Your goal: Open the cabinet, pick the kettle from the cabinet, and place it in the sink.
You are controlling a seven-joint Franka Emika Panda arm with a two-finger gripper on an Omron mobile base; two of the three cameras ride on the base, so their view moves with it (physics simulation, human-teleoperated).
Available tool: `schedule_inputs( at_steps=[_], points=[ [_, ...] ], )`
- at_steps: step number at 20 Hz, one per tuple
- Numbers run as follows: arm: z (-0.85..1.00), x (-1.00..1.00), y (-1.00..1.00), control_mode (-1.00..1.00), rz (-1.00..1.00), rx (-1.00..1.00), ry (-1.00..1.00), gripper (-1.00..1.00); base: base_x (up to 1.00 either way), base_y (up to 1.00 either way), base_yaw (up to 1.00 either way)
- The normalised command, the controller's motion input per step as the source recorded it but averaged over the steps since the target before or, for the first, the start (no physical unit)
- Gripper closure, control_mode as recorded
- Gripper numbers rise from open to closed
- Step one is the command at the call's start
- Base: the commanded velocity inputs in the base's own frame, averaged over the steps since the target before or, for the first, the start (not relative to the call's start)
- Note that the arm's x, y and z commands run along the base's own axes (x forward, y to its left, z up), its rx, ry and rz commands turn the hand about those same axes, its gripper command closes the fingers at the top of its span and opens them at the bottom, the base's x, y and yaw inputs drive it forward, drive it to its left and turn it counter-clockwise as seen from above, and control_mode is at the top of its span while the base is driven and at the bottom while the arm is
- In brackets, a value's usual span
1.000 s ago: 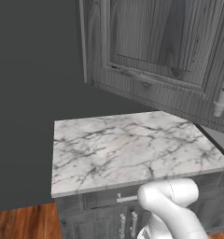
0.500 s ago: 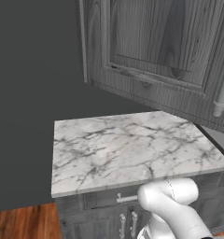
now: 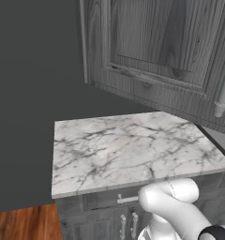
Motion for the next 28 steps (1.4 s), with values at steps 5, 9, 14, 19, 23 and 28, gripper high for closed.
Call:
schedule_inputs(
  at_steps=[5,9,14,19,23,28],
  points=[
    [0.01,-0.04,-0.38,-1.00,0.00,0.28,0.01,-1.00,0.00,0.00,0.00],
    [-0.01,0.14,-0.21,-1.00,0.00,0.30,0.00,-1.00,0.00,0.00,0.00],
    [-0.08,0.36,-0.05,-1.00,-0.02,0.25,0.02,-1.00,0.00,0.00,0.00],
    [-0.11,0.48,0.02,-1.00,0.00,0.20,0.02,-1.00,0.00,0.00,0.00],
    [-0.12,0.45,-0.04,-1.00,0.00,0.23,0.00,-1.00,0.00,0.00,0.00],
    [-0.13,0.45,-0.07,-1.00,0.00,0.22,0.02,-1.00,0.00,0.00,0.00]
  ],
)
